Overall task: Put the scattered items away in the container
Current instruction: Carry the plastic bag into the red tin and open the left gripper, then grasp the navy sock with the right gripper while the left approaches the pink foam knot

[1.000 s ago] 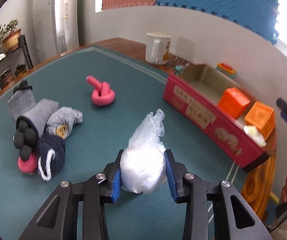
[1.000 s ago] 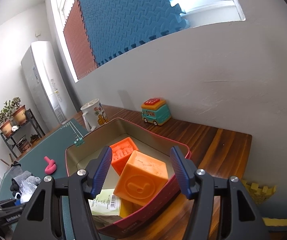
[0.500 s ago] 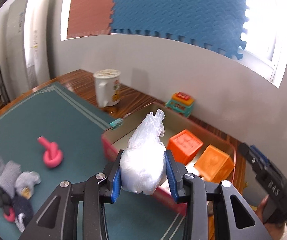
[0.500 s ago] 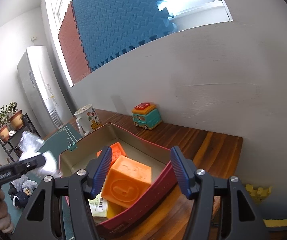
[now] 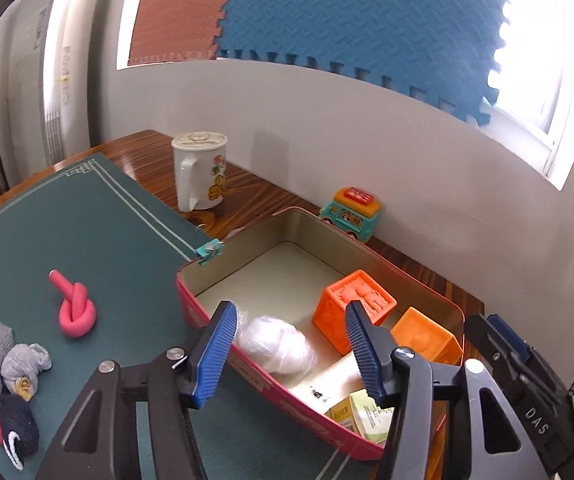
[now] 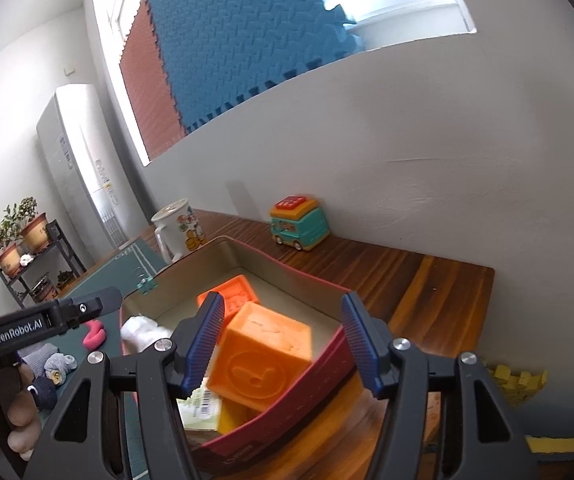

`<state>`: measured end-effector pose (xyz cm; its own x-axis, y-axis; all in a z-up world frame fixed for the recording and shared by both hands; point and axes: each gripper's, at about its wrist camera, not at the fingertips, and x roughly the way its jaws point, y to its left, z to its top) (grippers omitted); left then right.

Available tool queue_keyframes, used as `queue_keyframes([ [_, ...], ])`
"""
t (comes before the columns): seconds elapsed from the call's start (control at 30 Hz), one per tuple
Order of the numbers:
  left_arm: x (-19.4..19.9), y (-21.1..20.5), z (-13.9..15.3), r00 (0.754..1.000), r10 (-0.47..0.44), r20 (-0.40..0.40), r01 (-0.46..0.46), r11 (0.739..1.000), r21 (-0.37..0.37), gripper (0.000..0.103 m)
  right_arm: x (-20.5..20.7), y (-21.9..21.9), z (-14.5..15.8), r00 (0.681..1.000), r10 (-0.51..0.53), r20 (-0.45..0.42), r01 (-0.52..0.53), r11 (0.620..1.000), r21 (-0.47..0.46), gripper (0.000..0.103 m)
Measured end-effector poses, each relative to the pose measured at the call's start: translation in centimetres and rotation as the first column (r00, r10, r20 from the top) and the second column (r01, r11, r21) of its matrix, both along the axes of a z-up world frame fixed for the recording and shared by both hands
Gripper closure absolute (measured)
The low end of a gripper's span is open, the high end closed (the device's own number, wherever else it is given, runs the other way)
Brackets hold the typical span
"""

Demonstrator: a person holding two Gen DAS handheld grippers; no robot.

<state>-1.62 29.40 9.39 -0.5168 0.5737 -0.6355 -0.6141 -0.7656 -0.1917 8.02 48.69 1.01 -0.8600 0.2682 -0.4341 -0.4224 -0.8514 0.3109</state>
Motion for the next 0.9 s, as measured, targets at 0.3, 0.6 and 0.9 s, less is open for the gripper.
queue_keyframes([
  [0.3, -0.4, -3.6, -0.1, 0.998, 0.064, 0.024, -0.064, 0.998, 0.020, 0.045, -0.3, -1.5, 0.4, 1.000, 0.030, -0.004, -0.030, 0.999, 0.010, 0.038],
  [0.6, -0.7, -8.4, -1.5, 0.983, 0.169, 0.066, -0.169, 0.986, 0.003, 0.045, -1.6, -4.6, 0.7, 0.992, 0.122, 0.012, -0.122, 0.992, 0.029, 0.038],
  [0.9, -1.3, -17.2, -2.1, 0.936, 0.338, 0.099, -0.341, 0.940, 0.014, 0.044, -3.7, -9.5, 0.7, 0.966, 0.256, 0.045, -0.258, 0.965, 0.045, 0.031],
])
